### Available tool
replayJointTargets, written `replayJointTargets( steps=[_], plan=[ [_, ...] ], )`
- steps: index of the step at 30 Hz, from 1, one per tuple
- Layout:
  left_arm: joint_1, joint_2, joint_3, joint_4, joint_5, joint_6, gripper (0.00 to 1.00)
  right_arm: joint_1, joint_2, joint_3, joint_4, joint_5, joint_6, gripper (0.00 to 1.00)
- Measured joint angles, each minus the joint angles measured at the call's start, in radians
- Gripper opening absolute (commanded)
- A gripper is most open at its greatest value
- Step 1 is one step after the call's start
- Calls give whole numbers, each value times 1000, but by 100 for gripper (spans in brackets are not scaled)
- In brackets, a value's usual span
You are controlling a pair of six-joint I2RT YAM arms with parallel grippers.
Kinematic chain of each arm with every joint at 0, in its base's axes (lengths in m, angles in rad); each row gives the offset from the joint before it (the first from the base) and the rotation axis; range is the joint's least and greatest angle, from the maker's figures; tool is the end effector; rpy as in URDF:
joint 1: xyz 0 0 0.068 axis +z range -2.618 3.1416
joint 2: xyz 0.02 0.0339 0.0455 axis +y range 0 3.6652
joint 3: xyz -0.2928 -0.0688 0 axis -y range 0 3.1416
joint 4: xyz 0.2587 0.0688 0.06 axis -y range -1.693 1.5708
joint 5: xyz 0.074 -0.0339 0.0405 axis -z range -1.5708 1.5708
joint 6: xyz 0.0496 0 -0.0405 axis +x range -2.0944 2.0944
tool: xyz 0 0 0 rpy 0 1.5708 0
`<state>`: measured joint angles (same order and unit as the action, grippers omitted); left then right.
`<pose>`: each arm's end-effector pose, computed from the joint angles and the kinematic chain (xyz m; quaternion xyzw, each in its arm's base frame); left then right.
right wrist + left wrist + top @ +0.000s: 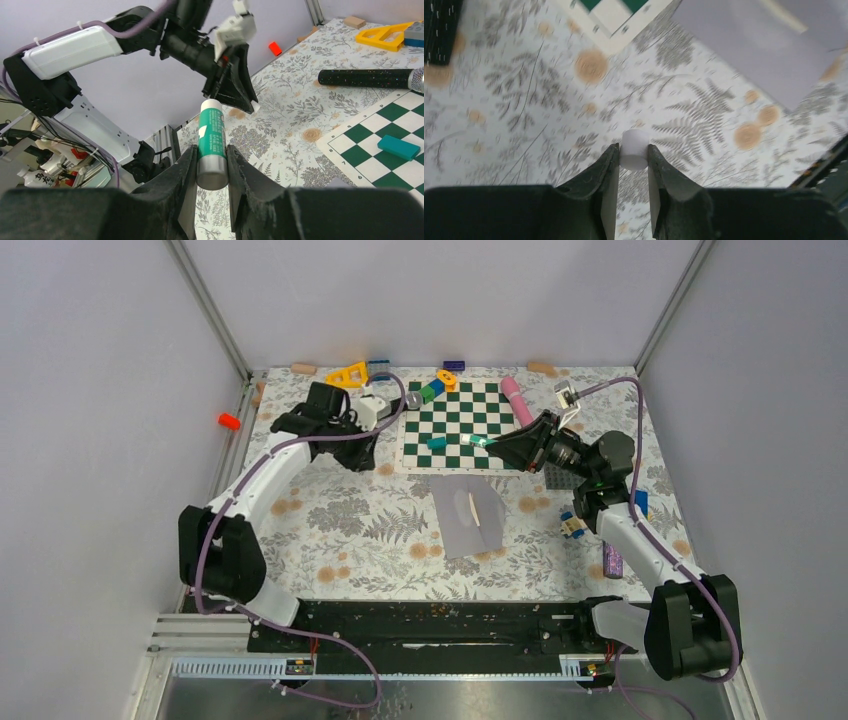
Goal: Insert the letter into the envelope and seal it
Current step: Place the solid glue cap at the center of the board.
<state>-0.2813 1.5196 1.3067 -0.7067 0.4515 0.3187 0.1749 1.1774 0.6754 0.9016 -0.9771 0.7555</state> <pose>0.3230 -0.1159 0.3155 0.3413 0.8610 -0.2062 0.3157 0.2461 0.0852 0.3516 -0.2351 0.5796 0.5620 0.5413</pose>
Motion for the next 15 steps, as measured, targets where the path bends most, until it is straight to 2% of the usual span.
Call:
replayJointTargets(
  steps=[7,15],
  plan=[
    [42,102,-73,-25,-223,102,0,-5,0,0,0,0,-1,3],
    [108,233,-105,-13,-352,157,0,-6,0,0,0,0,0,3]
  ],
)
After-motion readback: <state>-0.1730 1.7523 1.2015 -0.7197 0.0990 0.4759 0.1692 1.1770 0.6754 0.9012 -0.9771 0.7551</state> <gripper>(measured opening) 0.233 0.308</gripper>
